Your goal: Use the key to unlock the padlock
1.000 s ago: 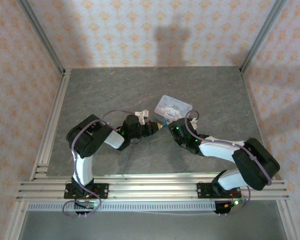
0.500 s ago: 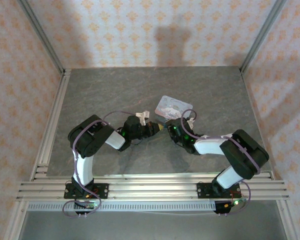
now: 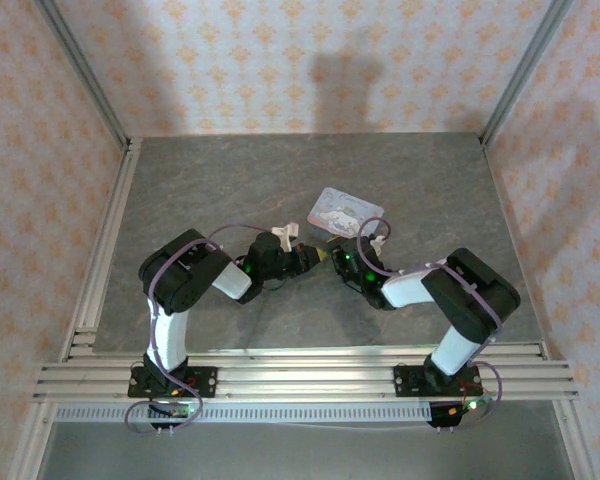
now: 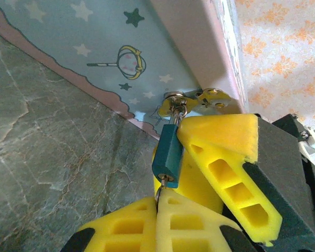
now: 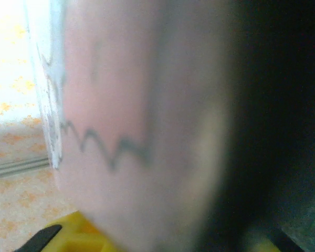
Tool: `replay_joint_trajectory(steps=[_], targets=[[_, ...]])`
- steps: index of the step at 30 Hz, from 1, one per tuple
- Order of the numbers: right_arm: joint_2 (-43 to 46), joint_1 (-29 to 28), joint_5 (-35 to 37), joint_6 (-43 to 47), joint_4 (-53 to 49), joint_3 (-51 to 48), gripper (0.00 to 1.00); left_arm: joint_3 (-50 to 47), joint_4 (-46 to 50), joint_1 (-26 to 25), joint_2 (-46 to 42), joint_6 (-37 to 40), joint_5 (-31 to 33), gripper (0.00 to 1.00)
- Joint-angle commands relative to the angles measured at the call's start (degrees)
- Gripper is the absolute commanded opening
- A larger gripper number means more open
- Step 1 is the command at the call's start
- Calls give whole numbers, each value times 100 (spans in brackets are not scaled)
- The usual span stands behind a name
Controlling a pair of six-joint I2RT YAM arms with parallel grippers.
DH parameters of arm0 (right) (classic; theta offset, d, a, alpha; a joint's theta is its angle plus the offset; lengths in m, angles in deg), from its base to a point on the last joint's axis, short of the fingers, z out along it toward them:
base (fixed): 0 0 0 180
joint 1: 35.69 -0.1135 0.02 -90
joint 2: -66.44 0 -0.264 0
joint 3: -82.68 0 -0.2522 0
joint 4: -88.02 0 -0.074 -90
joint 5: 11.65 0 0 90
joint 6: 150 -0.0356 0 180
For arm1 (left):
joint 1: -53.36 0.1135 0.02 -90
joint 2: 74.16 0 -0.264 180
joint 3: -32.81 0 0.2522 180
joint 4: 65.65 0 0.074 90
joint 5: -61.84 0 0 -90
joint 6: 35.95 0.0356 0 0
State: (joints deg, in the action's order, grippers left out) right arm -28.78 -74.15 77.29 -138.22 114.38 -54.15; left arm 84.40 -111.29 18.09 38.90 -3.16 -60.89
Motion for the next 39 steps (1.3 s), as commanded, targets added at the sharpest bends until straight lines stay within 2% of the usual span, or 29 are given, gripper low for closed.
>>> replay_joint_trajectory(steps=[1,6,16,20,23,28,30,33,39], targets=[[-164,41,17,7,33,-106,19,83,-258,-71,46,-45,-77,0],[-120,40,114,48,36,-237,0,126,-234,-76,75,-77,-97,0],[-69,39,-27,702,157,-307,0,302,-445,-74,128,-543,-225,0],[-15,37,-21,738,280,-433,0,378,-468,-71,120,-710,-183,0],[12,37,-51,702,362,-495,0,417,-450,-74,142,-740,-171,4],[12,35,-182,685,492,-489,0,439,-608,-77,252,-844,-181,1],[-6,31,-249,676,538,-472,0,457,-606,-86,261,-844,-181,4],[-8,31,-259,597,579,-515,0,462,-635,-105,252,-836,-169,15],[87,36,-166,502,572,-645,0,431,-652,-121,243,-792,-124,12]])
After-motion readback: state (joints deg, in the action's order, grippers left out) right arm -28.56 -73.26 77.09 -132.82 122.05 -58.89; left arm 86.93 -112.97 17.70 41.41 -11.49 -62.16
